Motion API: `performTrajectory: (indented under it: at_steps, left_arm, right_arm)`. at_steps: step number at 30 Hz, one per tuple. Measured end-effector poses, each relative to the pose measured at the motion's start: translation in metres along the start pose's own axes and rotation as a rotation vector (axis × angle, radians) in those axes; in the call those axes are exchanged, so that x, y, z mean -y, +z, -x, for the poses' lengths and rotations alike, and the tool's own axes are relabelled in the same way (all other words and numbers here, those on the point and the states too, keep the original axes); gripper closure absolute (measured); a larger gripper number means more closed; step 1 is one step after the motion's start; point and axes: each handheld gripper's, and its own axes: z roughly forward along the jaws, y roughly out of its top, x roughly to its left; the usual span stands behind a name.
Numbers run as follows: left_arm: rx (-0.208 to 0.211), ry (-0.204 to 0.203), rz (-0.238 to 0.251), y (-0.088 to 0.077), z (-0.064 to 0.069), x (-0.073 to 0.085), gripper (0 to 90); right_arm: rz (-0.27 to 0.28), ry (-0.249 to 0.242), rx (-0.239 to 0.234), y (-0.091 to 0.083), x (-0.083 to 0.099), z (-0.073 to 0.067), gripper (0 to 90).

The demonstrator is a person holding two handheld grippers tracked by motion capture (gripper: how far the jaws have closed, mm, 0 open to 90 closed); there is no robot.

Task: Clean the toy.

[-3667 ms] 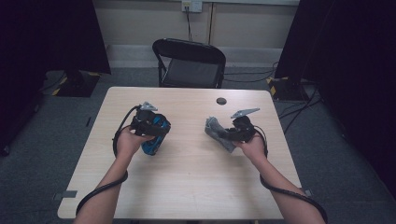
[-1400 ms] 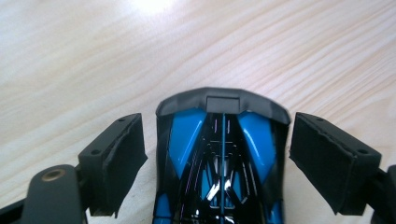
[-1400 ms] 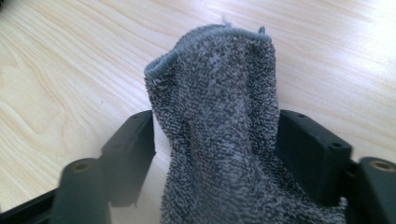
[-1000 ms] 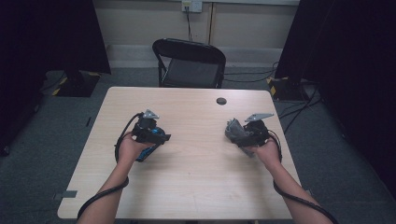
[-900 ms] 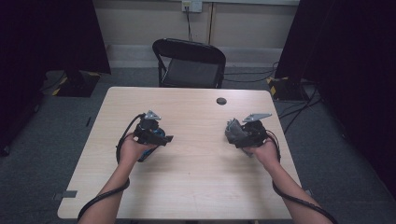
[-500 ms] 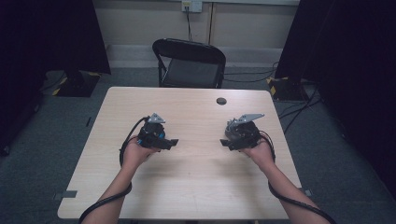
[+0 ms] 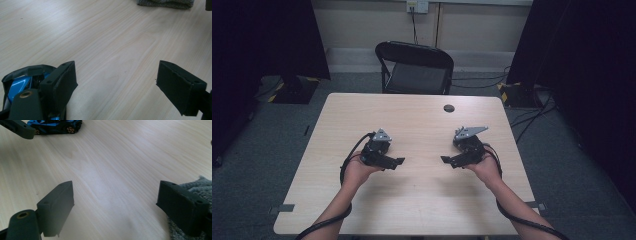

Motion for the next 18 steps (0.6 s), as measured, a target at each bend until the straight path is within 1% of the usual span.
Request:
performTrajectory:
  at_steps: [4, 5, 6, 7, 9, 10, 12, 13, 14, 15, 18]
  left_arm:
    - [0.006, 0.016, -0.004, -0.001, 0.004, 0.003, 15.9]
    - [0.011, 0.026, -0.004, -0.001, 0.007, 0.004, 15.9]
    - [0.021, 0.025, -0.004, -0.001, 0.008, 0.006, 15.9]
    - [0.021, 0.025, -0.004, -0.001, 0.008, 0.006, 15.9]
    - [0.038, 0.022, -0.004, -0.001, 0.011, 0.009, 15.9]
    - [0.042, 0.031, -0.014, 0.000, 0.013, 0.011, 15.9]
    - [0.042, 0.032, -0.015, 0.000, 0.014, 0.012, 15.9]
    - [0.047, 0.025, -0.022, 0.001, 0.015, 0.015, 15.9]
    - [0.047, 0.025, -0.022, 0.001, 0.015, 0.015, 15.9]
    - [0.044, 0.033, -0.030, 0.002, 0.016, 0.017, 15.9]
    - [0.047, 0.031, -0.032, 0.002, 0.018, 0.020, 15.8]
  right_arm:
    - [-0.001, 0.000, -0.017, 0.000, 0.000, -0.005, 13.3]
    - [-0.002, -0.015, -0.020, 0.001, 0.000, -0.010, 13.4]
    - [-0.001, -0.016, -0.025, 0.001, 0.000, -0.011, 13.3]
    - [-0.001, -0.016, -0.025, 0.001, 0.000, -0.011, 13.3]
    - [0.000, -0.024, -0.040, 0.002, 0.002, -0.017, 13.3]
    - [-0.002, -0.030, -0.046, 0.003, 0.003, -0.021, 13.3]
    - [-0.005, -0.030, -0.050, 0.003, 0.004, -0.022, 13.3]
    - [-0.004, -0.027, -0.064, 0.005, 0.006, -0.025, 13.4]
    - [-0.008, -0.026, -0.069, 0.006, 0.007, -0.027, 13.3]
    - [-0.014, -0.029, -0.074, 0.007, 0.008, -0.028, 13.3]
    - [-0.017, -0.033, -0.075, 0.008, 0.011, -0.031, 13.3]
